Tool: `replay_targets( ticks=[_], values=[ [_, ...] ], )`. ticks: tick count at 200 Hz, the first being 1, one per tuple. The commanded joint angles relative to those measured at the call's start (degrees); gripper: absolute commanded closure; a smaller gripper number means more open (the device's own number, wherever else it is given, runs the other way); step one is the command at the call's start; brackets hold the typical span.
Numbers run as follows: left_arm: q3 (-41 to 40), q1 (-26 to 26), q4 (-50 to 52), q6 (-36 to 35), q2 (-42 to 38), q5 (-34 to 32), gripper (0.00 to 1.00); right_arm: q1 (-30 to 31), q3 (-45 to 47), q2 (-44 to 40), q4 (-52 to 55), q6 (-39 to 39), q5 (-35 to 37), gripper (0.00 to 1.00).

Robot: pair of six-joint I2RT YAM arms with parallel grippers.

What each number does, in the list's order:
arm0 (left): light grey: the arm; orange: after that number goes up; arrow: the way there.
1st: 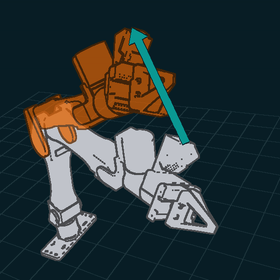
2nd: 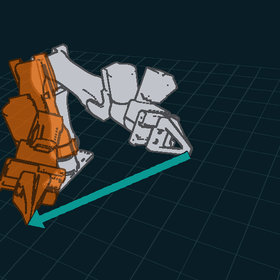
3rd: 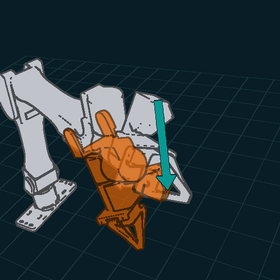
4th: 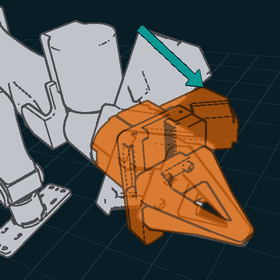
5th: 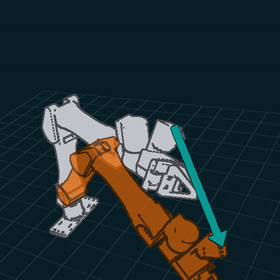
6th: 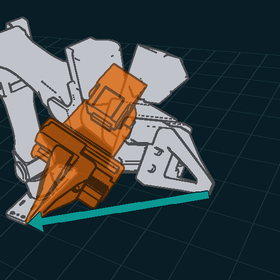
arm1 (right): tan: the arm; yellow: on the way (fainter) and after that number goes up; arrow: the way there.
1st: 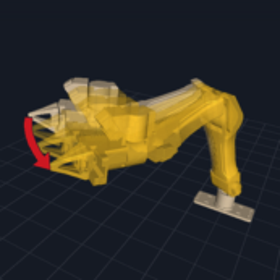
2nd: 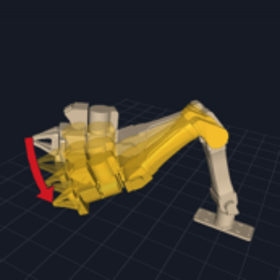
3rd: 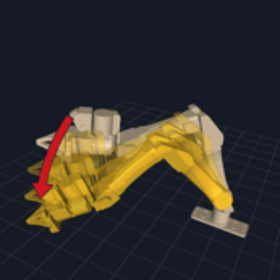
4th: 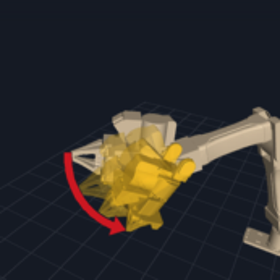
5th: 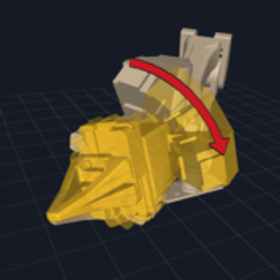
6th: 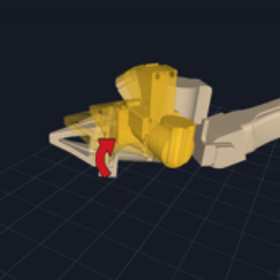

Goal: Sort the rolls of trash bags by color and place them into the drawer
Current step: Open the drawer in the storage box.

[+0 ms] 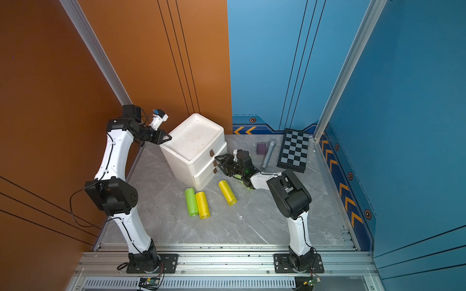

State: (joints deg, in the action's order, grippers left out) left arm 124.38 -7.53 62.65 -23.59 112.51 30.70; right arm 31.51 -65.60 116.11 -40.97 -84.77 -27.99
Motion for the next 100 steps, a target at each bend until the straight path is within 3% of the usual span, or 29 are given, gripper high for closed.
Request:
replay_targets(
  ticks=[1,100],
  values=[
    [0.0,0.6,2.1,2.7,-2.9,8.9,1.0,0.1,3.4,0.3,-3.7,-1.5,2.0,0.41],
    [0.5,0.6,2.1,2.6,-2.6,8.4,1.0,2.3,5.4,2.3,-13.8,-3.9,5.5,0.42]
  ],
)
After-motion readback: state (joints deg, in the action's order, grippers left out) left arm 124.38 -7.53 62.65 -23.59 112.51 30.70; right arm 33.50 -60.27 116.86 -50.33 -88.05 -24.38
